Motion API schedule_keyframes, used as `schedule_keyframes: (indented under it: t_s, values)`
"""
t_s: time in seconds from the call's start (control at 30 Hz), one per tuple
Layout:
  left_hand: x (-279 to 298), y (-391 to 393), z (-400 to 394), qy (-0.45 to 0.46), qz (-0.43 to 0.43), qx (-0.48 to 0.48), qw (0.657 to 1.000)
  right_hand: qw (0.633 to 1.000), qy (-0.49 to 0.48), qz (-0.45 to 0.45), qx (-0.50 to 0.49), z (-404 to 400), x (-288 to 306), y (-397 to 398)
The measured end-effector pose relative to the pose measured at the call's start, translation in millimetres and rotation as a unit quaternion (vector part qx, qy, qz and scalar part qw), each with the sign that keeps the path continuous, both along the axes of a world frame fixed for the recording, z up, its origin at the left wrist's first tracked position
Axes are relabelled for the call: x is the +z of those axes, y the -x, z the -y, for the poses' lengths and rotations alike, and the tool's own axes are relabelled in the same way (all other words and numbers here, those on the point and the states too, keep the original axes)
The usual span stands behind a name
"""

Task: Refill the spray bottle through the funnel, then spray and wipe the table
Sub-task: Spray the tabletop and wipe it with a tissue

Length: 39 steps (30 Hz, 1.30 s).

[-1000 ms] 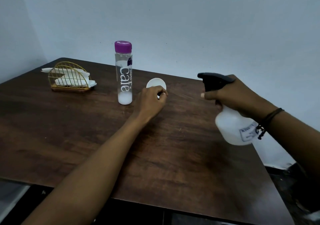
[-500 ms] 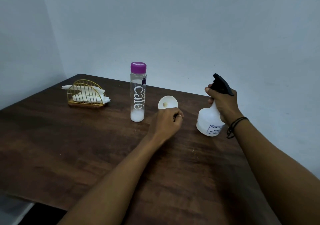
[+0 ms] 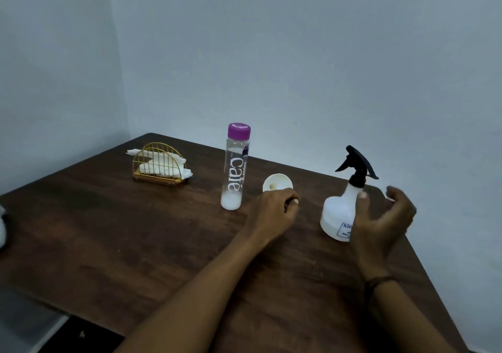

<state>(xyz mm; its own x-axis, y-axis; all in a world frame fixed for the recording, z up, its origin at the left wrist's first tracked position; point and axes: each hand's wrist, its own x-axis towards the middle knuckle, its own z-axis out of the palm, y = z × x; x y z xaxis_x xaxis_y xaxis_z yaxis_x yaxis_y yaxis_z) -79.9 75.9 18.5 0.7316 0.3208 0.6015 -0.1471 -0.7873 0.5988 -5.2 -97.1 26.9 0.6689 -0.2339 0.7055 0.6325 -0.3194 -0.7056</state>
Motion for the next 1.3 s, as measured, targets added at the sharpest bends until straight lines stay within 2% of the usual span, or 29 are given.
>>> schedule_keyframes:
  t_s: [0.07, 0.17, 0.27, 0.37, 0.47, 0.7, 0.83, 1.03, 1.3]
  values:
    - [7.1, 2.9, -2.3, -0.001, 0.027, -0.006, 1.000, 0.993, 0.079, 0.075, 0.039, -6.1, -0.7, 15.2]
    - [25.6, 12.4, -13.8, 0.006, 0.083, -0.011, 0.996, 0.957, 0.187, 0.185, 0.121, -35.2, 11.4, 29.3]
    - [42.0, 27.0, -37.3, 0.013, 0.126, 0.007, 0.992, 0.922, 0.246, 0.213, 0.210, -74.6, 28.4, 46.8]
    - [46.8, 46.4, -76.4, -0.002, 0.162, 0.063, 0.985, 0.900, 0.283, 0.199, 0.264, -117.4, 41.3, 61.3]
    - [43.1, 66.5, -127.7, -0.006, 0.161, 0.127, 0.979, 0.888, 0.294, 0.164, 0.313, -169.5, 50.3, 77.6]
    - [14.0, 77.3, -209.6, 0.048, 0.124, 0.265, 0.955, 0.868, 0.367, 0.063, 0.327, -279.9, 51.8, 84.8]
    - [-1.0, 73.4, -221.0, 0.077, 0.106, 0.270, 0.954, 0.837, 0.440, 0.043, 0.322, -315.6, 38.4, 69.5]
    - [-8.2, 67.6, -224.8, 0.072, 0.073, 0.261, 0.960, 0.817, 0.475, 0.031, 0.327, -335.1, 23.3, 53.7]
    - [-8.8, 65.9, -224.0, 0.071, 0.052, 0.253, 0.963, 0.814, 0.471, 0.007, 0.339, -344.7, 19.9, 47.6]
